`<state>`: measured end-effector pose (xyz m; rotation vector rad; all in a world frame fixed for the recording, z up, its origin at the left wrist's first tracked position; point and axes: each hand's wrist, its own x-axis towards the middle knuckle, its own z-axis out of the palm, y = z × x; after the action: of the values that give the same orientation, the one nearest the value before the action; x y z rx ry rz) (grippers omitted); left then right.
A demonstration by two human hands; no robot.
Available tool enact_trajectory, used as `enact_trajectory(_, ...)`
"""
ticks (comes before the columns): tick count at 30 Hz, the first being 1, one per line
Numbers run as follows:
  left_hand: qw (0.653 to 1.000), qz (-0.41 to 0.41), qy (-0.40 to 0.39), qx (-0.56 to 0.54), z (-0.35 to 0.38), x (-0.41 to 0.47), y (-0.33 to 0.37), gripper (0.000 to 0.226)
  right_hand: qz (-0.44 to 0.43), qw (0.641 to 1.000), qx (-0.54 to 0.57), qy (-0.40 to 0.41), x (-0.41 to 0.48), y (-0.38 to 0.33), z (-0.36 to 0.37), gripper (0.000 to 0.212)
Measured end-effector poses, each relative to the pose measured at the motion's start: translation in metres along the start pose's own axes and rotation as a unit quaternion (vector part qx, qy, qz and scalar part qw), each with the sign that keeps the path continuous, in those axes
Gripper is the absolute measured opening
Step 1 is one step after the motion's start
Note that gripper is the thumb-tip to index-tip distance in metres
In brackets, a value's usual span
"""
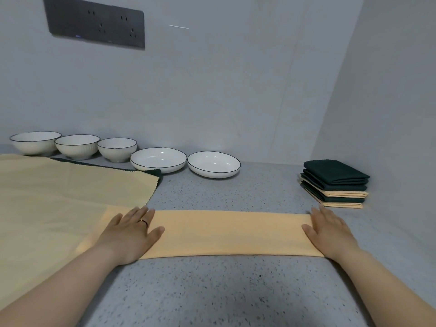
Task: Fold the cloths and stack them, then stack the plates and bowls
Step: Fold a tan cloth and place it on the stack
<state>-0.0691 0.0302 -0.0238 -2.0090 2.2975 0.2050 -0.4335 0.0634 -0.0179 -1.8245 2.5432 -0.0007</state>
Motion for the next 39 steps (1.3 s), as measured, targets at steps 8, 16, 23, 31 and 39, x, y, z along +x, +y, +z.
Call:
enact_trajectory(8,1.000,0.002,0.001,-0.007,0.001,0.004,-0.002,0.062,-0.288,0.956,0.042,-0.028,-0.032,-0.122,-0.023,0.057)
enact_trajectory(16,1.000,0.003,0.009,-0.021,0.004,0.006,-0.005,0.061,-0.345,0.931,0.061,-0.103,-0.023,-0.192,0.009,0.058)
enact_trajectory(23,0.998,-0.027,0.052,-0.008,-0.013,0.021,-0.013,0.056,-0.358,0.927,0.063,-0.095,-0.021,-0.190,0.014,0.058)
enact_trajectory(31,0.993,-0.058,-0.031,-0.098,-0.041,0.032,-0.034,0.039,-0.381,0.912,0.094,-0.119,-0.021,-0.185,0.014,0.065)
enact_trajectory(39,0.989,-0.056,-0.101,-0.090,-0.043,0.020,-0.042,0.030,-0.390,0.904,0.109,-0.137,-0.036,-0.184,0.011,0.074)
